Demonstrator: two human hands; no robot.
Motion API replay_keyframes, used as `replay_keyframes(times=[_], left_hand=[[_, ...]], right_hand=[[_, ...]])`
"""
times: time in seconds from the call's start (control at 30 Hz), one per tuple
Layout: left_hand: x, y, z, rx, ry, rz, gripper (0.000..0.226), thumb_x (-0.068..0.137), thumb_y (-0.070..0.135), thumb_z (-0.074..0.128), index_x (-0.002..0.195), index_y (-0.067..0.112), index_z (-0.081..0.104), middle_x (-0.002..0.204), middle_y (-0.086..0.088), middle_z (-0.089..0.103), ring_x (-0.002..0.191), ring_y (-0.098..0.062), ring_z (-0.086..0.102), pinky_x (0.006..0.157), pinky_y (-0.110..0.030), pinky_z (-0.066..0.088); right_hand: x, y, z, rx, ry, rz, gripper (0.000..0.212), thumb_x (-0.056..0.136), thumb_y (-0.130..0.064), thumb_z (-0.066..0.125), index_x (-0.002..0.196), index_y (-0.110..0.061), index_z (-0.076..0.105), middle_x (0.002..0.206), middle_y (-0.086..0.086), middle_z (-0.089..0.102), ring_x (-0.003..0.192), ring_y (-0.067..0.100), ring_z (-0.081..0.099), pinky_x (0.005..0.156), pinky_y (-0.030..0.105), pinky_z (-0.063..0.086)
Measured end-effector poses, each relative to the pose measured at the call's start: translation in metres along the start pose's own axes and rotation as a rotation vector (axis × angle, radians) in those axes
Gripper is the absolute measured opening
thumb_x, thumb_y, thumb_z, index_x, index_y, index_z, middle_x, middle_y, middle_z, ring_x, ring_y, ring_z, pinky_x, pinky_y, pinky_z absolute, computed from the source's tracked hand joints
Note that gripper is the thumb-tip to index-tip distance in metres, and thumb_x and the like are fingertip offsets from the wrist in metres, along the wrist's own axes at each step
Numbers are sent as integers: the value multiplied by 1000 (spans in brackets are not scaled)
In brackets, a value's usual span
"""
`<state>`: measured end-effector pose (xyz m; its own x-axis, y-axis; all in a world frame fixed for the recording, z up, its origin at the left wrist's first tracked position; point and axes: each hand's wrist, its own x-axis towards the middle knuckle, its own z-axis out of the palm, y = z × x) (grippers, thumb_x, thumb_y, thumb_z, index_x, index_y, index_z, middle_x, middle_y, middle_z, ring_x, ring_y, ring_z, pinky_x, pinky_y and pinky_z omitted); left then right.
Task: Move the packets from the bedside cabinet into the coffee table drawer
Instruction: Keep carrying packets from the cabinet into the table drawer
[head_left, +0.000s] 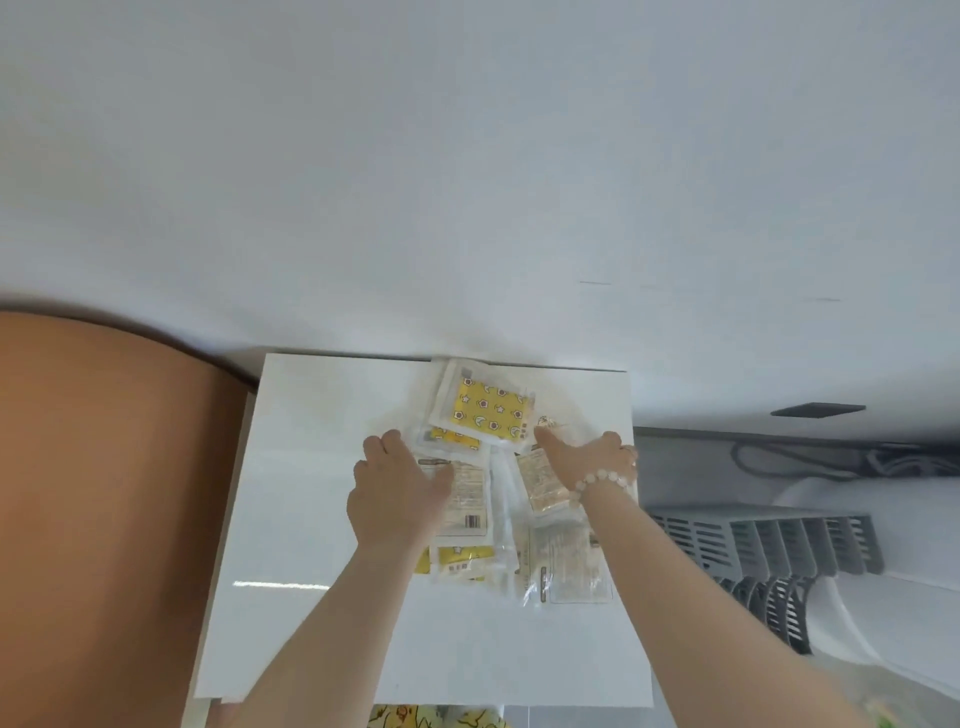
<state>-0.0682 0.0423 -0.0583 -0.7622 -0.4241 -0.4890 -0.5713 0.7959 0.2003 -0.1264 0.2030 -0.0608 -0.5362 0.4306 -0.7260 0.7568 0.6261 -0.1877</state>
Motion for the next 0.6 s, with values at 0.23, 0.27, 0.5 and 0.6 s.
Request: replay_keyframes(times=[0.23,0.27,0.5,0.6], left_hand=[[21,7,38,68,-92,-88,103,59,75,66,131,12,27,125,-4,31,117,-23,37,78,-31,44],[22,8,40,72,-78,-82,102,58,74,67,129,12,28,123,-4,32,115,-23,37,76,-30,44],[29,1,34,-39,-121,-90,110,55,63,78,136,14,24,126,-7,32,114,-25,39,82,-29,43],[28,-4,33,-125,-120,-146,106,55,56,83,132,8,28,126,-9,33,112,-25,41,88,-28,41]], right_hand=[[21,-49,44,59,155,122,106,57,-77,67,129,-6,35,131,9,34,119,22,35,73,33,26],[21,-51,49,45,178,121,106,56,-75,69,129,-6,35,130,9,34,118,22,35,73,34,27],[16,-31,53,40,216,165,114,51,-66,79,134,-6,28,131,10,33,121,24,34,88,46,41],[11,-13,44,-19,197,204,115,51,-68,77,134,-5,28,133,12,35,124,26,35,92,47,40]])
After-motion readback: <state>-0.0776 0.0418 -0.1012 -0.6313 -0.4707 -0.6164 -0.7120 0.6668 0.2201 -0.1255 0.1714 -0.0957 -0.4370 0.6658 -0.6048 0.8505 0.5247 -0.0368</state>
